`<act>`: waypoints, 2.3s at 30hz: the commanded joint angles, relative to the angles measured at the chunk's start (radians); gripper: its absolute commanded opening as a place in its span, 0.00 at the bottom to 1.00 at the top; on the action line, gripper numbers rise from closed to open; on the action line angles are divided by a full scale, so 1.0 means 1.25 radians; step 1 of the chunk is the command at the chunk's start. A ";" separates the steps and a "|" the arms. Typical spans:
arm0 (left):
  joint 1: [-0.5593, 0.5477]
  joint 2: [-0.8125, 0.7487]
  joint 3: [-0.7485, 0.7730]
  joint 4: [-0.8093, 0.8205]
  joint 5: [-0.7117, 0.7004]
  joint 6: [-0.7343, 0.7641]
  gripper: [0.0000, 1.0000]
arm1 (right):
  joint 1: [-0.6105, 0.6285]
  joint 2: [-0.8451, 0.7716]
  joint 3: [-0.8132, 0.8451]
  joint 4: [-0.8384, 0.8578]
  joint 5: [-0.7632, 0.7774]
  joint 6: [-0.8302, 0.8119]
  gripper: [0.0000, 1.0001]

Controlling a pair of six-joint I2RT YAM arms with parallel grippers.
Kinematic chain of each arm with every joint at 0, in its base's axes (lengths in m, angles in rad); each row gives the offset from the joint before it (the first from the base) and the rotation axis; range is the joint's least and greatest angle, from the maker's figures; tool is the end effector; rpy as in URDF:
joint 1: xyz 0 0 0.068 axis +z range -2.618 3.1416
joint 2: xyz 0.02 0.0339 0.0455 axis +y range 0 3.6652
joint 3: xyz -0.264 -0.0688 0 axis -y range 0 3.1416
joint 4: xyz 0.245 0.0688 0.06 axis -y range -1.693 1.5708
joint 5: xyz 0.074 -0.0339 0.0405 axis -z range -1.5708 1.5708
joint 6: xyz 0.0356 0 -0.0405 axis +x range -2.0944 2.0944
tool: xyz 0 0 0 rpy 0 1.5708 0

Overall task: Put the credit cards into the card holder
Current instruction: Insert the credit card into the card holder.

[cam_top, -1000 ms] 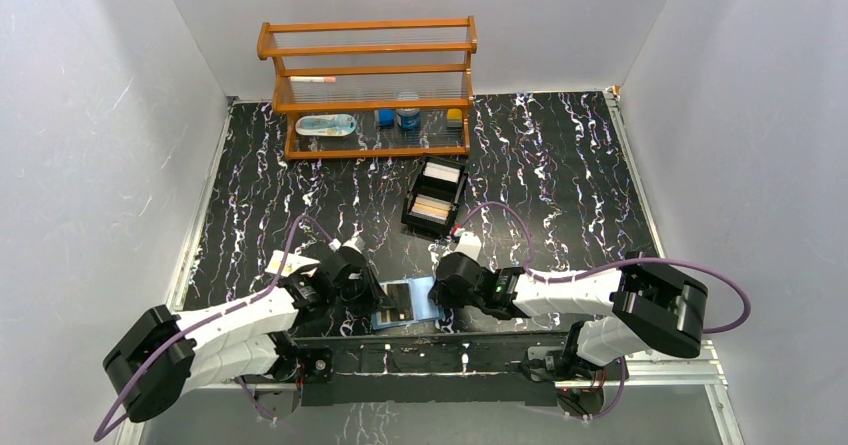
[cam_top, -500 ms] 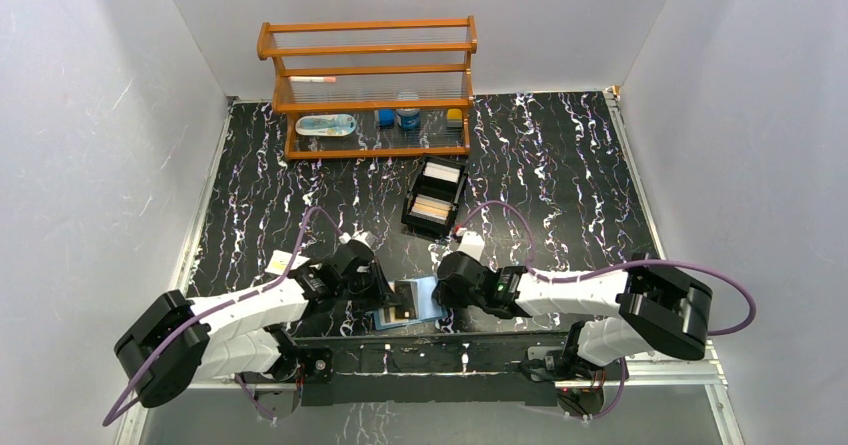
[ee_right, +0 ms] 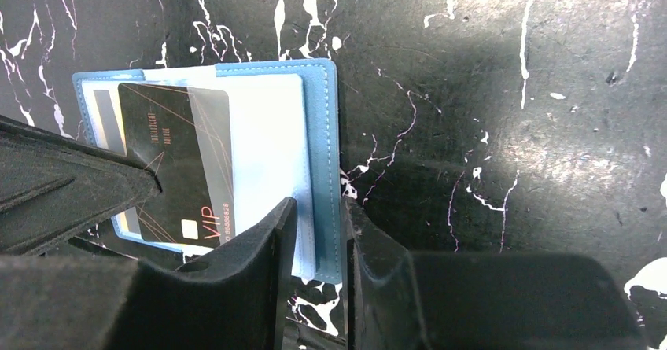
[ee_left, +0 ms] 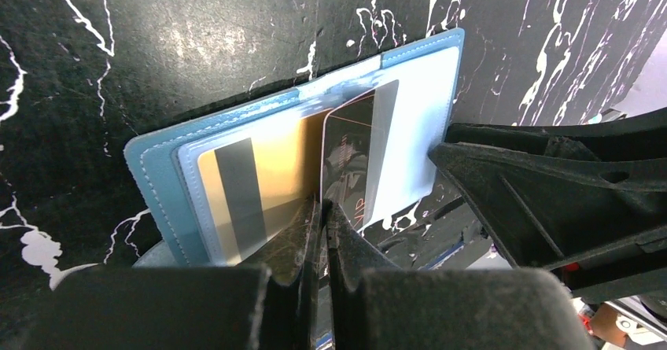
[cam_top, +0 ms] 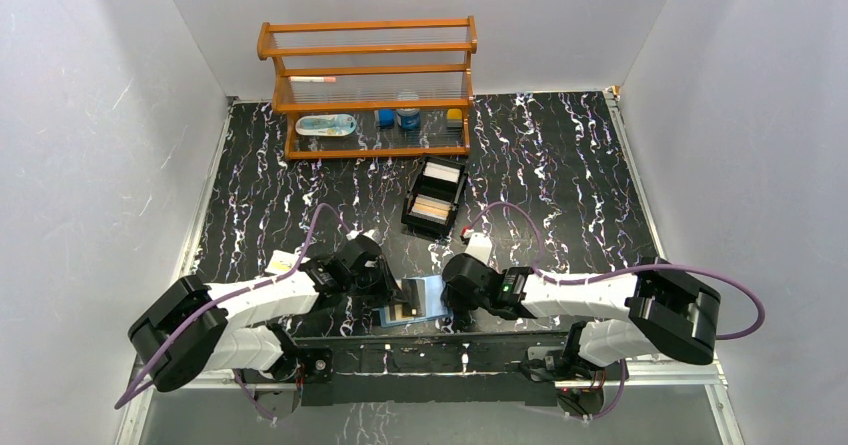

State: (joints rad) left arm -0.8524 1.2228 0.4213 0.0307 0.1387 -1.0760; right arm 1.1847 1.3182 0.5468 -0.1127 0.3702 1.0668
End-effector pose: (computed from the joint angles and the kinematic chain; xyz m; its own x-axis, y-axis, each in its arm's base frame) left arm 0.1423 -0.1703 0.1513 -0.9314 -0.2589 -0.2559 -0.0185 0.7357 -0.6771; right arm 0.1021 0.2170 0.1584 -0.8212 0.1475 -0.5512 -0.1203 0.8995 0.4200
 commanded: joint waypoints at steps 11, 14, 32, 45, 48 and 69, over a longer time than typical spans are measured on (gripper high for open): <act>-0.002 0.033 -0.010 0.036 -0.017 -0.033 0.08 | 0.000 0.036 -0.042 0.080 -0.061 0.037 0.30; -0.002 0.001 0.040 -0.068 -0.061 0.010 0.26 | 0.001 0.033 -0.046 0.077 -0.056 0.041 0.29; -0.003 0.035 0.075 -0.075 -0.064 0.066 0.26 | 0.000 0.046 -0.051 0.124 -0.070 0.031 0.26; -0.027 0.018 0.076 0.017 -0.024 0.100 0.32 | 0.001 0.070 -0.050 0.124 -0.073 0.027 0.25; -0.029 0.004 0.064 0.045 -0.019 0.108 0.27 | 0.001 0.070 -0.053 0.122 -0.073 0.029 0.24; -0.029 -0.080 0.080 -0.047 -0.046 0.111 0.38 | -0.015 -0.158 0.070 -0.168 0.114 -0.002 0.43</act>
State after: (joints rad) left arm -0.8860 1.1625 0.4839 0.0246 0.0895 -0.9573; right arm 1.1786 1.1683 0.5228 -0.2081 0.3893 1.0946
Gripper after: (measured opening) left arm 0.369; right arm 0.418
